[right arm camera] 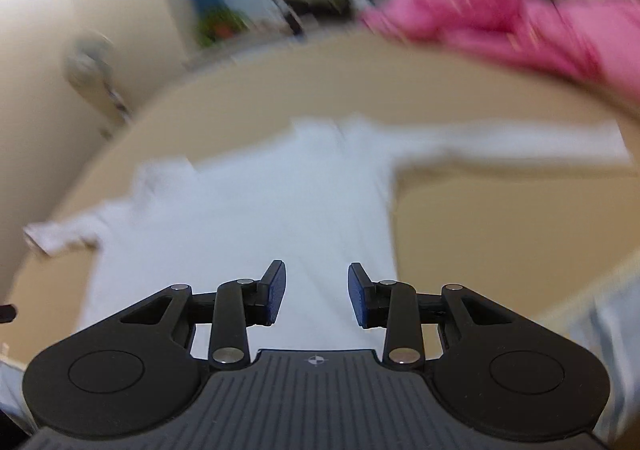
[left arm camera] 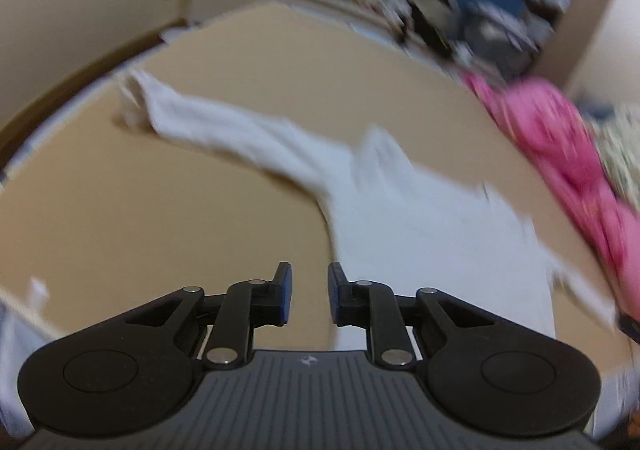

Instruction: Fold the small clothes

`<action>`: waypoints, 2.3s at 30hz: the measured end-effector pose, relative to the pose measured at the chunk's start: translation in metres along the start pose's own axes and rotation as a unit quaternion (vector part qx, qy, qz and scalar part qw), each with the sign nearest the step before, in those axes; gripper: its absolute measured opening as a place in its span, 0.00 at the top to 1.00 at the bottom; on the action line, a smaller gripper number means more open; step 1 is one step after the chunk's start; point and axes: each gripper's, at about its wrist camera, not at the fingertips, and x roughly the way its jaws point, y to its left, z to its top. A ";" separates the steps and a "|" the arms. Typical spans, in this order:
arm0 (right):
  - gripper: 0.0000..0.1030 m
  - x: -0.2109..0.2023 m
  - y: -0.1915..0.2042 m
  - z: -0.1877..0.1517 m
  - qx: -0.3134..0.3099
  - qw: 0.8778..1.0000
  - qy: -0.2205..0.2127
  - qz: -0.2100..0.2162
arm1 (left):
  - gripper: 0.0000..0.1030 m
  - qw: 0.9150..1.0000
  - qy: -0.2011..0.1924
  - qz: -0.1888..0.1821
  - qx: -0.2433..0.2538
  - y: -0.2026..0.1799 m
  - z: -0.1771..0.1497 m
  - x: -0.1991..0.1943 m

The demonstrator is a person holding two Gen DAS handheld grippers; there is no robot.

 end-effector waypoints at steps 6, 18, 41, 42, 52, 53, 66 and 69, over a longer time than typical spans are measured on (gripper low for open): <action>0.66 0.043 -0.010 0.041 -0.071 0.996 -0.053 0.008 | 0.84 0.994 -0.057 0.029 -0.089 0.068 0.087 0.033; 0.81 0.142 -0.016 0.028 -0.029 0.997 0.066 -0.004 | 0.66 0.975 -0.059 0.043 -0.212 0.183 0.153 0.147; 0.81 0.170 0.001 0.007 -0.090 0.990 0.105 -0.033 | 0.90 0.934 -0.125 0.106 -0.316 0.288 0.157 0.169; 0.82 0.171 0.002 0.007 -0.091 0.990 0.106 -0.033 | 0.88 0.931 -0.094 0.118 -0.331 0.295 0.152 0.175; 0.82 0.172 0.003 0.006 -0.087 0.989 0.110 -0.034 | 0.96 0.904 -0.088 0.080 -0.411 0.342 0.128 0.178; 0.82 0.172 0.002 0.005 -0.087 0.989 0.111 -0.036 | 0.96 0.905 -0.118 0.076 -0.402 0.340 0.130 0.168; 0.82 0.174 0.005 0.003 -0.091 0.989 0.114 -0.037 | 0.97 0.892 -0.080 0.141 -0.422 0.355 0.100 0.167; 0.82 0.172 0.003 0.004 -0.087 0.989 0.111 -0.042 | 0.97 0.895 -0.119 0.144 -0.405 0.337 0.114 0.151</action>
